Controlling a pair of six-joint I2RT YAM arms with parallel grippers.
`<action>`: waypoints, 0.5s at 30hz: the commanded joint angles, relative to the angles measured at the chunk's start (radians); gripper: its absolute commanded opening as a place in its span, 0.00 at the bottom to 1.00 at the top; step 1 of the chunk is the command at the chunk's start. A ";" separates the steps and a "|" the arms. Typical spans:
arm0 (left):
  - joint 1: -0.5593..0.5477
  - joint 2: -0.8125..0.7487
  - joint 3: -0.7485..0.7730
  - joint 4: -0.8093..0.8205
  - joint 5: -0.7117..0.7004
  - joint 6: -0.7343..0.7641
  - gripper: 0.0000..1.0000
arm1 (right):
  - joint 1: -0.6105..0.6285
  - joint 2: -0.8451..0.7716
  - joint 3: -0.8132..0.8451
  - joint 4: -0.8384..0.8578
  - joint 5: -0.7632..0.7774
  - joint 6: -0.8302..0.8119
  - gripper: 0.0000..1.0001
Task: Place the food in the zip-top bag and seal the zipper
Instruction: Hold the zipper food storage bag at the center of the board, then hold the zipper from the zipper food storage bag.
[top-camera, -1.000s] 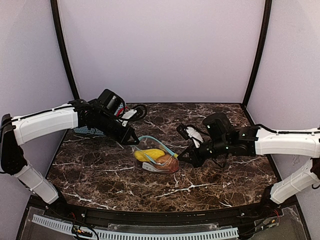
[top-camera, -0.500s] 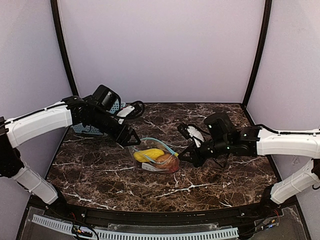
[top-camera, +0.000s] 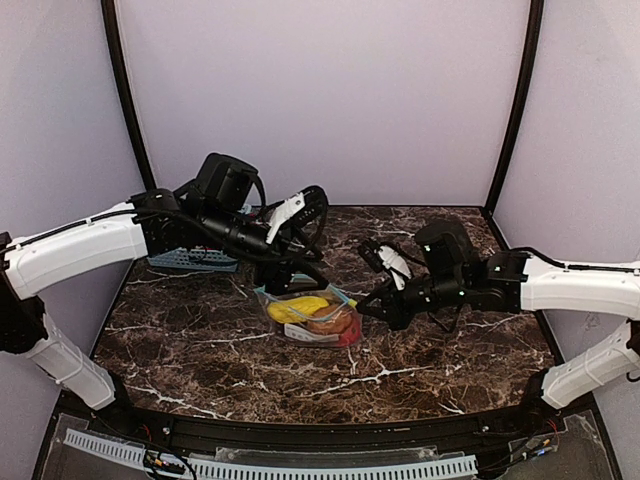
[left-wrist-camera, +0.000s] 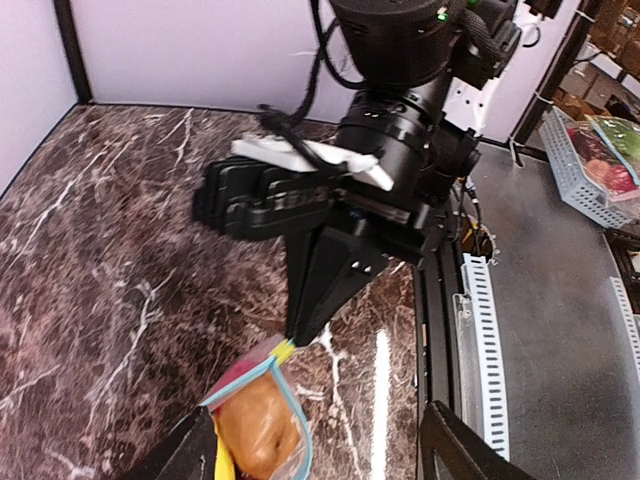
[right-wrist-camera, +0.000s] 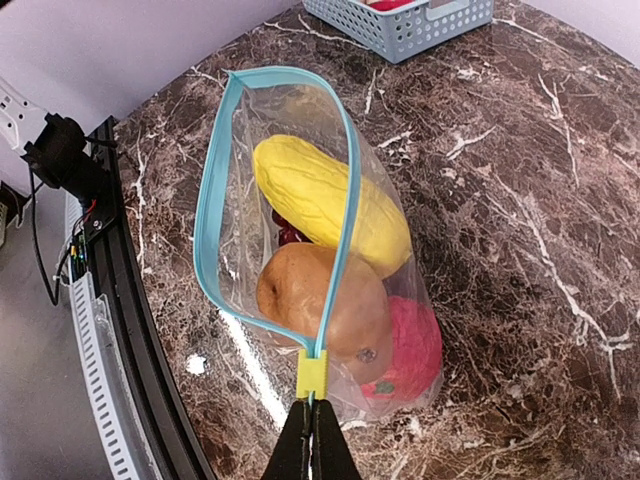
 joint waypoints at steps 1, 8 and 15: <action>-0.035 0.053 -0.058 0.214 0.128 0.046 0.68 | 0.006 -0.028 0.005 0.067 -0.004 -0.004 0.00; -0.049 0.150 -0.074 0.336 0.173 0.031 0.48 | 0.005 -0.032 -0.007 0.081 -0.008 0.002 0.00; -0.049 0.199 -0.102 0.366 0.164 0.031 0.36 | 0.004 -0.033 -0.006 0.086 -0.014 -0.001 0.00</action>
